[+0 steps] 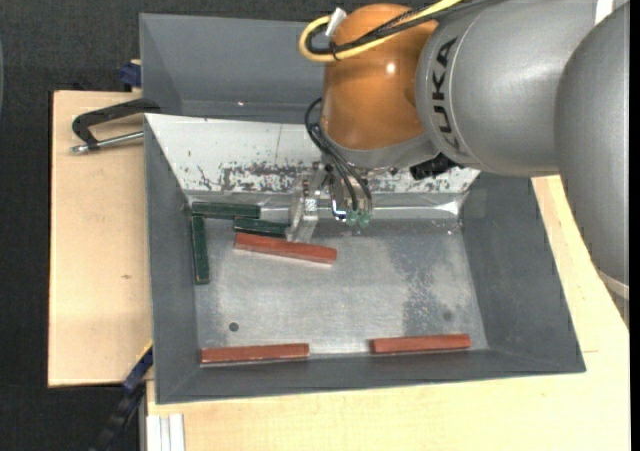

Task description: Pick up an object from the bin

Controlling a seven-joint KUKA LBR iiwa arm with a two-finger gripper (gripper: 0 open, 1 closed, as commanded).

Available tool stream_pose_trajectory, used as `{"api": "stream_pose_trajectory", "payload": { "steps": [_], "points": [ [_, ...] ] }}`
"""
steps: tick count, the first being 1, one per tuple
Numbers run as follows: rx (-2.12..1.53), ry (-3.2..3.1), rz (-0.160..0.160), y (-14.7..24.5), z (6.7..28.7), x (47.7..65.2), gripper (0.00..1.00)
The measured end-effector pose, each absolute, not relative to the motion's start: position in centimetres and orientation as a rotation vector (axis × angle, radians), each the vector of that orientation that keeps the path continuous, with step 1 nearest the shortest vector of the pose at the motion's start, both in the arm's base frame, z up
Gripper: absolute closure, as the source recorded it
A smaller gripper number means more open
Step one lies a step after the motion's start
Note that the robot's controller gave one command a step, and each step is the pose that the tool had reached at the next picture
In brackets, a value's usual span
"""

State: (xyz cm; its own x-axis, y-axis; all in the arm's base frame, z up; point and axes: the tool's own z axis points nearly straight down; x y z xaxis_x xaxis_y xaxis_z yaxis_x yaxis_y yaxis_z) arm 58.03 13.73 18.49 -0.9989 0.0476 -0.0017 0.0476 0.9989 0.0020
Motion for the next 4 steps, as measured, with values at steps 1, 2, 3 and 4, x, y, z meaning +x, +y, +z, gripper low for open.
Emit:
{"api": "stream_pose_trajectory", "payload": {
  "steps": [1,2,3,4],
  "points": [
    [0.047,3.145,0.000,13.4,7.8,58.5,0.00],
    [0.047,3.139,0.002,13.4,8.3,58.6,1.00],
    [0.047,3.139,0.003,13.4,8.3,58.6,1.00],
    [0.049,3.143,0.001,13.7,13.5,58.4,1.00]
  ]
}}
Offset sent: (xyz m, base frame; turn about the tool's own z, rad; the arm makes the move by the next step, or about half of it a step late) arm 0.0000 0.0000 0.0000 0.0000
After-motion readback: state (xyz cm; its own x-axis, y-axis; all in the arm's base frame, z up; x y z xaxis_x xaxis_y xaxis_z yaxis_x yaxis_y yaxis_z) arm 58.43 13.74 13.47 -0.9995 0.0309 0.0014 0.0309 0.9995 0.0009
